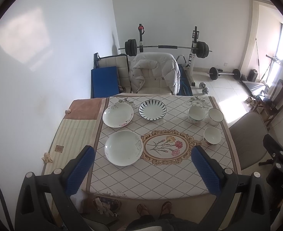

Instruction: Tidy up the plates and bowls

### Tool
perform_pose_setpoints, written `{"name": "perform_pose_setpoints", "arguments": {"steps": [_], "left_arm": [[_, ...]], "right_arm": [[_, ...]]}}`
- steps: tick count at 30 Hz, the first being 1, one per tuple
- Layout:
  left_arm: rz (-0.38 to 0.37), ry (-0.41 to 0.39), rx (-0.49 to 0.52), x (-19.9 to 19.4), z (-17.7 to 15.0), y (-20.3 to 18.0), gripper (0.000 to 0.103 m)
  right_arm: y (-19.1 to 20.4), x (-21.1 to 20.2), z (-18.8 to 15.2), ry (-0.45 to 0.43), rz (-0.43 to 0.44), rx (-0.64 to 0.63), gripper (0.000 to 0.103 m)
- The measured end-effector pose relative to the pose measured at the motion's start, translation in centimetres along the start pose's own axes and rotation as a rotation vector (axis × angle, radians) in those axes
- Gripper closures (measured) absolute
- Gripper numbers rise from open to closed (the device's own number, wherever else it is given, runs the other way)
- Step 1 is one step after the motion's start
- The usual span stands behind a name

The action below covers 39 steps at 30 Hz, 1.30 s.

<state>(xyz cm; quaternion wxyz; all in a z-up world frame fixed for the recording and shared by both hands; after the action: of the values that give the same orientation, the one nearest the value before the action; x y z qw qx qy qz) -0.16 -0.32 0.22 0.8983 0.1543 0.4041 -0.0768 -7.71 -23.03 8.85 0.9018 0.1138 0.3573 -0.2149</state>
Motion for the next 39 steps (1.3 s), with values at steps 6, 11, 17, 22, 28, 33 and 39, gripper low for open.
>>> {"name": "perform_pose_setpoints", "arguments": {"steps": [6, 11, 17, 22, 28, 33, 39], "left_arm": [[-0.002, -0.002, -0.001, -0.2, -0.2, 0.1, 0.0], [-0.005, -0.003, 0.001, -0.2, -0.2, 0.2, 0.0], [-0.003, -0.008, -0.004, -0.3, -0.2, 0.4, 0.0], [-0.005, -0.014, 0.002, -0.5, 0.1, 0.2, 0.0], [-0.002, -0.018, 0.006, -0.7, 0.4, 0.1, 0.0], [0.008, -0.021, 0.006, -0.8, 0.6, -0.1, 0.0], [0.018, -0.02, 0.004, -0.5, 0.5, 0.2, 0.0]], "right_arm": [[0.0, -0.2, -0.2, -0.001, 0.003, 0.002, 0.0], [-0.1, -0.3, -0.5, -0.001, 0.001, 0.002, 0.0], [-0.5, -0.3, -0.6, 0.009, -0.002, 0.007, 0.0], [-0.9, -0.5, -0.6, 0.002, -0.003, 0.009, 0.0], [-0.8, 0.0, -0.4, 0.003, 0.001, 0.008, 0.0], [-0.9, 0.0, -0.4, -0.004, 0.005, 0.01, 0.0], [-0.6, 0.2, -0.2, -0.006, 0.016, 0.008, 0.0]]}}
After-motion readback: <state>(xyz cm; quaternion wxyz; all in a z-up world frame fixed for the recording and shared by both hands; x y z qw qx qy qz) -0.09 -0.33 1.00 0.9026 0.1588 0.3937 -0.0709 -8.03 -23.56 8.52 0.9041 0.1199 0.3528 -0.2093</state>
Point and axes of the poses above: each gripper's, at about its wrist camera, not at the fingertips, and x roughly the way its jaws point, y to its left, z to its top, the point moved 1 cm from there along x, roughly the way its jaws point, and after that the axes turned 14 degrees about x, right-handed, at the moved point
